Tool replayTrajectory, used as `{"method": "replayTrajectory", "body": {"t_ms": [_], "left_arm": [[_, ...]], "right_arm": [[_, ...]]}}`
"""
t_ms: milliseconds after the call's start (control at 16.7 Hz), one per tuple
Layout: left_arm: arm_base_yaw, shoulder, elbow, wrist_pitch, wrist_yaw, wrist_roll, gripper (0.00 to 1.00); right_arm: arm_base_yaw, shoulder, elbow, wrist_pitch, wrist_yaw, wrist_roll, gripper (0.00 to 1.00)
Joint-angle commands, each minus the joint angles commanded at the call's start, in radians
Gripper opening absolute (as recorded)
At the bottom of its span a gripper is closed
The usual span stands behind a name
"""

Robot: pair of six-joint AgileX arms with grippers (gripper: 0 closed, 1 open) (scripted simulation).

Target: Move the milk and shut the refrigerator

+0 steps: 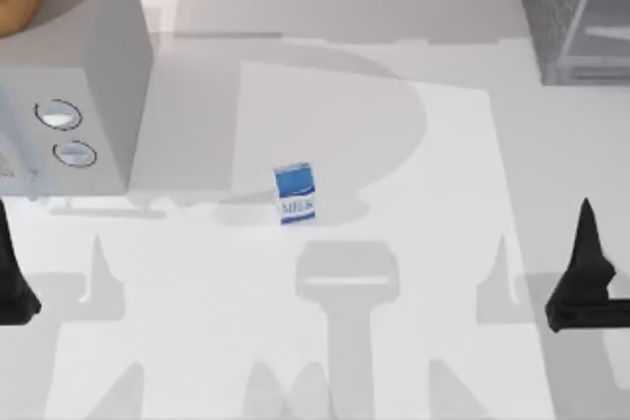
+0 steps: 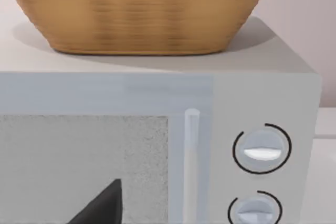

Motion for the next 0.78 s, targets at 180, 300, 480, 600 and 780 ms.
{"method": "replayTrajectory", "body": {"t_ms": [180, 300, 480, 600, 780], "left_arm": [[0.000, 0.000, 0.000, 0.000, 0.000, 0.000, 1.00], [0.000, 0.000, 0.000, 0.000, 0.000, 0.000, 1.00], [0.000, 0.000, 0.000, 0.000, 0.000, 0.000, 1.00], [0.000, 0.000, 0.000, 0.000, 0.000, 0.000, 1.00], [0.000, 0.000, 0.000, 0.000, 0.000, 0.000, 1.00]], "right_arm": [[0.007, 0.033, 0.024, 0.025, -0.002, 0.003, 1.00], [0.020, 0.108, 0.073, 0.076, -0.007, 0.006, 1.00], [0.043, 0.299, 0.182, 0.185, -0.016, 0.007, 1.00], [0.057, 0.476, 0.270, 0.271, -0.027, 0.006, 1.00], [0.072, 0.789, 0.417, 0.409, -0.048, 0.004, 1.00]]}}
